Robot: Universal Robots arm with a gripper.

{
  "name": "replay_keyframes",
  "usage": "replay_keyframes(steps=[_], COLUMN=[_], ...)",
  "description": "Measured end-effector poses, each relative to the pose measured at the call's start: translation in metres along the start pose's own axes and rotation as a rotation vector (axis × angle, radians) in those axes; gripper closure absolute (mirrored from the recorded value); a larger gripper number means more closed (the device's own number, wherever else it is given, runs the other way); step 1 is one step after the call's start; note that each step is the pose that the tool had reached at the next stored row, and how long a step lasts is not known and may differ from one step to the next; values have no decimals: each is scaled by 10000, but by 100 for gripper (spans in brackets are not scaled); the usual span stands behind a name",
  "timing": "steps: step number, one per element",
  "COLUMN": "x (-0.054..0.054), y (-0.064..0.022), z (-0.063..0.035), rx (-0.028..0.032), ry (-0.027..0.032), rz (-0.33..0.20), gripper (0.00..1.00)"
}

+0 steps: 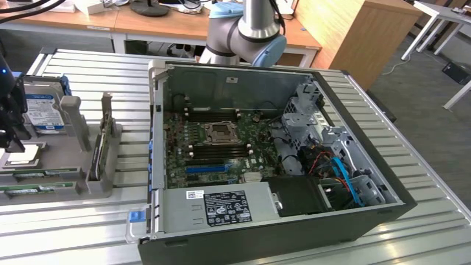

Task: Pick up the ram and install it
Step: 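Pick up the ram and move it above insertion slot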

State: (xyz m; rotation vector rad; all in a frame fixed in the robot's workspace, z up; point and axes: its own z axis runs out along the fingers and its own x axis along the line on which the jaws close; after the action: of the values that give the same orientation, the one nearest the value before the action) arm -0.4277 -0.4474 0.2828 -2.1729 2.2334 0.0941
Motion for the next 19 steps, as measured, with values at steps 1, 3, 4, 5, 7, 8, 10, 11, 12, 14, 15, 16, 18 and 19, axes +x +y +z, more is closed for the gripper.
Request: replay_keyframes(steps=[1,3,4,5,7,8,10,11,12,14,15,16,18,19], x=[15,50,71,92,135,157,196,206,208,208,208,208,210,210], y=[0,-1,-2,-2,-3,-3,-3,-3,-3,-3,-3,-3,-3,-4], z=[-1,-3,-5,-6,-8,-10,-13,-13,-13,-13,-13,-13,-2,6], rx=[-1,-1,-1,-1,0,-1,-1,-1,-1,-1,-1,0,0,-1], ry=[0,0,1,1,1,0,-3,-5,-5,-5,-5,-5,-6,-5], rz=[0,0,0,1,1,1,1,0,1,2,2,1,0,0], gripper=[68,68,68,68,68,68,68,68,68,68,68,68,68,68])
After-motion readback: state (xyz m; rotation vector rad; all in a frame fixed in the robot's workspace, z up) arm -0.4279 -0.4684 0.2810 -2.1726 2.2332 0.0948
